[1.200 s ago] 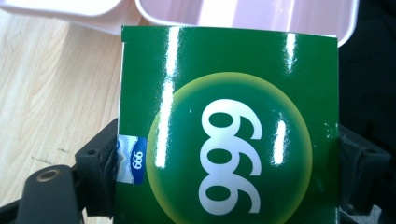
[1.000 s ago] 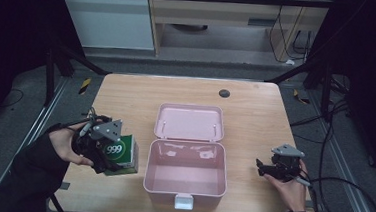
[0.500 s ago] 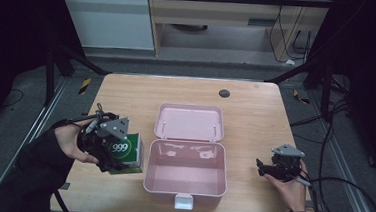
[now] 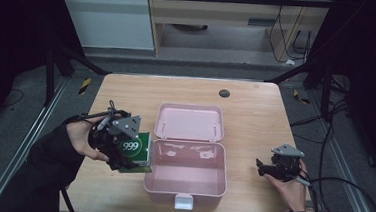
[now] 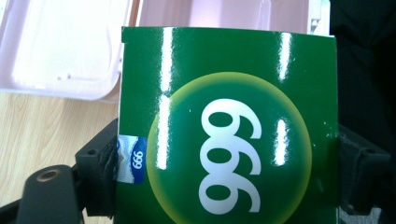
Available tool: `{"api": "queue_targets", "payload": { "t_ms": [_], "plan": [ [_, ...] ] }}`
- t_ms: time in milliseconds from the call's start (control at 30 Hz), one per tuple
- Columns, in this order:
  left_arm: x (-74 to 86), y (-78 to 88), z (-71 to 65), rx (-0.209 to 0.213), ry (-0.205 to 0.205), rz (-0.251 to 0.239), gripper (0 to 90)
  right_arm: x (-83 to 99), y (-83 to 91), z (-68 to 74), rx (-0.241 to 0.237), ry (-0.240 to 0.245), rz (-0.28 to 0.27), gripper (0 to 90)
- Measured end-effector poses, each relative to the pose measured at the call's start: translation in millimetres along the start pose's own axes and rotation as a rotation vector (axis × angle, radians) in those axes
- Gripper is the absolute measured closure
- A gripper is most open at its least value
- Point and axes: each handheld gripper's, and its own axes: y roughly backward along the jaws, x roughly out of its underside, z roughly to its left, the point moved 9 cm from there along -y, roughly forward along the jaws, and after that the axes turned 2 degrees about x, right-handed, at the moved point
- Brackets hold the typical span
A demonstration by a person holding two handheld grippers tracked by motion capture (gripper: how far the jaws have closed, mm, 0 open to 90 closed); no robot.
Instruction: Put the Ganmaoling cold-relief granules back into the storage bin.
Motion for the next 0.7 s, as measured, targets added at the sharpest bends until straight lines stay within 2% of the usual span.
{"api": "queue_targets", "payload": {
  "t_ms": [400, 700],
  "plan": [
    [-25.3, -7.6, 0.2, 0.011, -0.045, -0.002, 14.7, 0.2, 0.0, -0.1, 0.0, 0.0, 0.0, 9.6],
    [-39.3, -14.7, 2.6, 0.011, -0.061, -0.005, 14.6, 0.3, -0.2, -0.5, 0.001, 0.001, -0.001, 9.6]
  ]
}}
